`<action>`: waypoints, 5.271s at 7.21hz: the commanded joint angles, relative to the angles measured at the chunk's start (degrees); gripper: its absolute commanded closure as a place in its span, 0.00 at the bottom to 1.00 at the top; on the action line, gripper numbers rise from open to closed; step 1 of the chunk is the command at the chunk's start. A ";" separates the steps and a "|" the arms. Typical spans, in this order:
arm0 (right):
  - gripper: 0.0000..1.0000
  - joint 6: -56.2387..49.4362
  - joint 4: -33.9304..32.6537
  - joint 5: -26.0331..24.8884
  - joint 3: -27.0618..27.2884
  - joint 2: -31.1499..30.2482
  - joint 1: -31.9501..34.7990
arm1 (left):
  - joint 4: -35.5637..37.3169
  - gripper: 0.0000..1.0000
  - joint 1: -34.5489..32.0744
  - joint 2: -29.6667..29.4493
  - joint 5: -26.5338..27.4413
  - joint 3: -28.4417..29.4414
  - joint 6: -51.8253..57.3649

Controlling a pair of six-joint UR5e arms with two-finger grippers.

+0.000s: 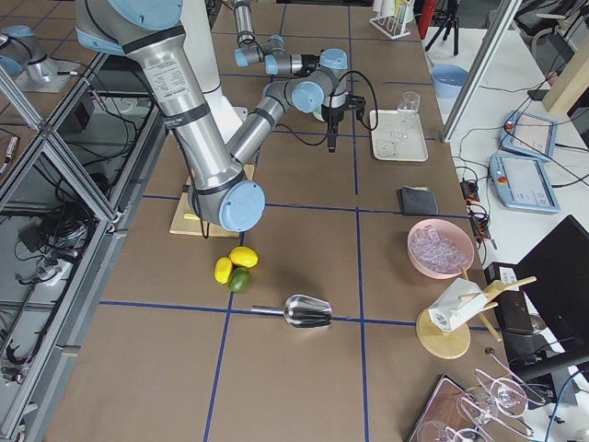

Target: Pour ice into bowl

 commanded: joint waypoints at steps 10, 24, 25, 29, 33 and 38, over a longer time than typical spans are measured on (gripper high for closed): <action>0.00 0.09 0.09 -0.11 0.13 0.60 -0.27 | -75.31 1.00 -1.23 34.72 -7.07 12.54 -0.20; 0.00 0.09 0.09 -0.11 0.65 0.86 0.43 | -90.95 1.00 -2.64 31.56 -15.38 17.46 -70.35; 0.00 0.09 0.09 -0.11 0.65 0.86 0.43 | -90.42 1.00 -2.64 31.38 -15.03 17.73 -72.69; 0.00 0.09 0.09 -0.02 0.83 0.87 0.52 | -89.63 1.00 -2.02 29.09 -9.67 23.88 -74.91; 0.00 0.00 0.09 -0.02 0.74 0.78 0.69 | -84.01 1.00 -1.58 28.66 -11.77 24.15 -74.03; 0.00 0.00 0.09 -0.02 0.74 0.78 0.69 | -81.82 1.00 -1.15 26.46 -12.48 24.32 -77.46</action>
